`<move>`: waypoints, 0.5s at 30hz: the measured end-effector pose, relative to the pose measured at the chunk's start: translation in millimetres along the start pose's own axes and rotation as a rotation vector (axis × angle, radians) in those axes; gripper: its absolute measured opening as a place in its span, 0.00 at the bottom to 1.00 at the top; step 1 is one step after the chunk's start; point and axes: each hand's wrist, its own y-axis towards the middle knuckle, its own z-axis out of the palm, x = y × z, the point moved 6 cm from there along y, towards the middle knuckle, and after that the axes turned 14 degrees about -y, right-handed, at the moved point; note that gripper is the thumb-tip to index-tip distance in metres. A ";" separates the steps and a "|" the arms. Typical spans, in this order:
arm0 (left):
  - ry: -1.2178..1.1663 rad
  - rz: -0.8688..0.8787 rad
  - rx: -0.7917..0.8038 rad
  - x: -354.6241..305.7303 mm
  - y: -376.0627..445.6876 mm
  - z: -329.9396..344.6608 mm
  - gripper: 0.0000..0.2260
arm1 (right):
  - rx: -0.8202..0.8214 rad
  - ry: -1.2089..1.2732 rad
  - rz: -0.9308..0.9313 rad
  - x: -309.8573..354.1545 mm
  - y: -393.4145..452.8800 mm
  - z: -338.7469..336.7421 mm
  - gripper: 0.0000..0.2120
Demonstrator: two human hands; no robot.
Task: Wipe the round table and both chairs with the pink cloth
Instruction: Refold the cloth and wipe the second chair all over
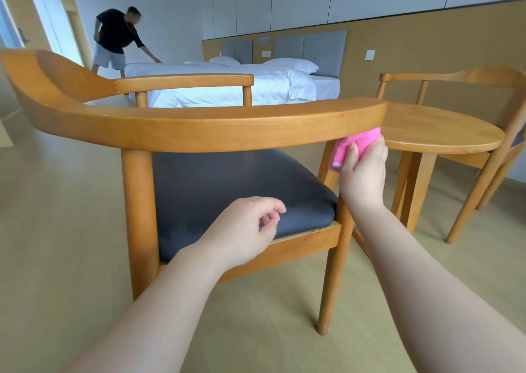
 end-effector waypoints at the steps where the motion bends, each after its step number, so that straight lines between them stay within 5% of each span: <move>1: -0.001 -0.004 -0.004 1.0 -0.8 -0.6 0.13 | -0.002 -0.008 -0.009 -4.2 -3.4 2.4 0.22; 8: 0.133 0.057 0.113 -3.1 -22.2 -0.1 0.11 | 0.106 -0.033 -0.018 -62.7 -52.0 25.2 0.24; 15: 0.155 0.048 0.109 -10.3 -21.2 -6.3 0.12 | 0.159 0.039 0.172 -101.4 -105.4 46.5 0.19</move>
